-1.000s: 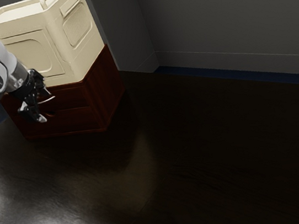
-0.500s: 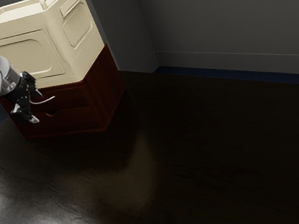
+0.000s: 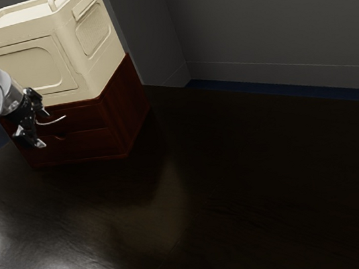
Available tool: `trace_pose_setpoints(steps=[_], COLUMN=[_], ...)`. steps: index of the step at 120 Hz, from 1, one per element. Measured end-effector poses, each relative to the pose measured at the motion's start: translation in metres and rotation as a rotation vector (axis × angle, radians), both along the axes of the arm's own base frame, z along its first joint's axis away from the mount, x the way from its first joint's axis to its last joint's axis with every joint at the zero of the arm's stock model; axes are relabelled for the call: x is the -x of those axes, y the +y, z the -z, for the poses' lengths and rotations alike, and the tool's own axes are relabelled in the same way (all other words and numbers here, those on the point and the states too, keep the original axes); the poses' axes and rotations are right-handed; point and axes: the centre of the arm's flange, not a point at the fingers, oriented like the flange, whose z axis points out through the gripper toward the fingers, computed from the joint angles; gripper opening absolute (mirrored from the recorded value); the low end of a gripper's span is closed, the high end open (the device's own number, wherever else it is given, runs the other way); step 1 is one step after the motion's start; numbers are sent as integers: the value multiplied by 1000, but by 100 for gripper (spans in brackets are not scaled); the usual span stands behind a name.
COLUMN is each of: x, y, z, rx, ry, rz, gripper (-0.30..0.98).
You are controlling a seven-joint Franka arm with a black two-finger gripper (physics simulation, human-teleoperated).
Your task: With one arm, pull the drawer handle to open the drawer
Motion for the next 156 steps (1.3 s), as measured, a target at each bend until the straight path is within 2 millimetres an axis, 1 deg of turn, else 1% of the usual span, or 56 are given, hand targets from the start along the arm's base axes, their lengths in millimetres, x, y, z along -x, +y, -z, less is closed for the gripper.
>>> trace_pose_setpoints(steps=[14,52,67,95,124,131,156], x=[-5,-5,-8,-11,-14,-14,-15], y=[6,16,21,23,27,27,26], z=[5,19,19,23,21,22,25], rx=[2,11,8,6,-3,-1,9], ry=[1,17,9,8,-2,-1,-1], rz=[5,7,8,13,15,15,8], gripper=[69,69,69,69,68,65,40])
